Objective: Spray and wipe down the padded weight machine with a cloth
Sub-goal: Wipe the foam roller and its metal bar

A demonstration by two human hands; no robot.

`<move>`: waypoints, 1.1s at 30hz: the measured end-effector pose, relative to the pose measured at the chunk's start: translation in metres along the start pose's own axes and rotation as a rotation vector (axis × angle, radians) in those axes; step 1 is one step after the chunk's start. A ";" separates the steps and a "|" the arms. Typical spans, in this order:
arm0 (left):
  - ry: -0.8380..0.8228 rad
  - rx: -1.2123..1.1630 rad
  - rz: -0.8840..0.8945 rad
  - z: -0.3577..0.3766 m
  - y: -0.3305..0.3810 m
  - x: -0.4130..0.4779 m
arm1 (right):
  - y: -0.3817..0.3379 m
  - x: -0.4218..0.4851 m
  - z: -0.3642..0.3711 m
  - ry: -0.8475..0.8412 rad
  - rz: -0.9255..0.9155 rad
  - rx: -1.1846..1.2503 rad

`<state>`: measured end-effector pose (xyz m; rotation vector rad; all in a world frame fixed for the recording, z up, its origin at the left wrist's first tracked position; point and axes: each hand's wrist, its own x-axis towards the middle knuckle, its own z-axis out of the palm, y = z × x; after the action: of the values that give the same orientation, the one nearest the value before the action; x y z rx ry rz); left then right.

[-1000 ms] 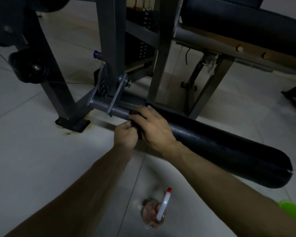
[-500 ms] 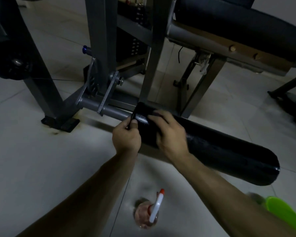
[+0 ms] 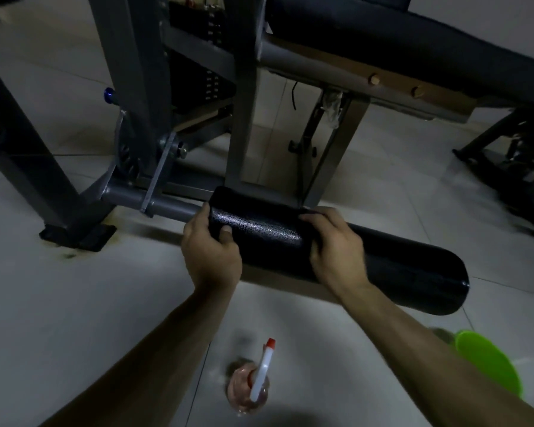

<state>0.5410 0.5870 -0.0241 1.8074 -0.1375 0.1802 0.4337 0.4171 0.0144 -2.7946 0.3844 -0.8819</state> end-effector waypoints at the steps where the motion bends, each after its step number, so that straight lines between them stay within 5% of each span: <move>1: -0.007 -0.001 -0.002 0.000 0.001 0.000 | -0.023 0.012 0.014 -0.024 -0.038 0.035; 6: -0.019 0.160 0.080 0.000 0.001 -0.003 | -0.084 0.056 0.059 -0.191 -0.251 0.089; 10: -0.122 0.361 0.436 0.012 0.012 -0.024 | -0.014 0.016 0.015 -0.165 -0.276 0.029; 14: -0.383 0.487 0.676 0.037 0.022 -0.040 | 0.077 -0.040 -0.042 -0.065 -0.087 -0.052; 20: -0.462 0.723 0.705 0.064 0.024 -0.051 | 0.111 -0.074 -0.078 -0.110 0.121 0.010; 23: -0.413 0.718 0.727 0.065 0.021 -0.052 | 0.090 -0.064 -0.049 0.040 0.185 0.017; 29: -0.329 0.650 0.718 0.070 0.023 -0.053 | 0.011 -0.013 0.008 0.017 -0.055 0.112; 33: -0.376 0.697 0.754 0.073 0.025 -0.053 | 0.044 -0.028 -0.016 -0.086 -0.095 0.008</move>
<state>0.4880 0.5099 -0.0278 2.3869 -1.1462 0.4582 0.3935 0.3822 0.0010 -2.8521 0.2353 -0.7764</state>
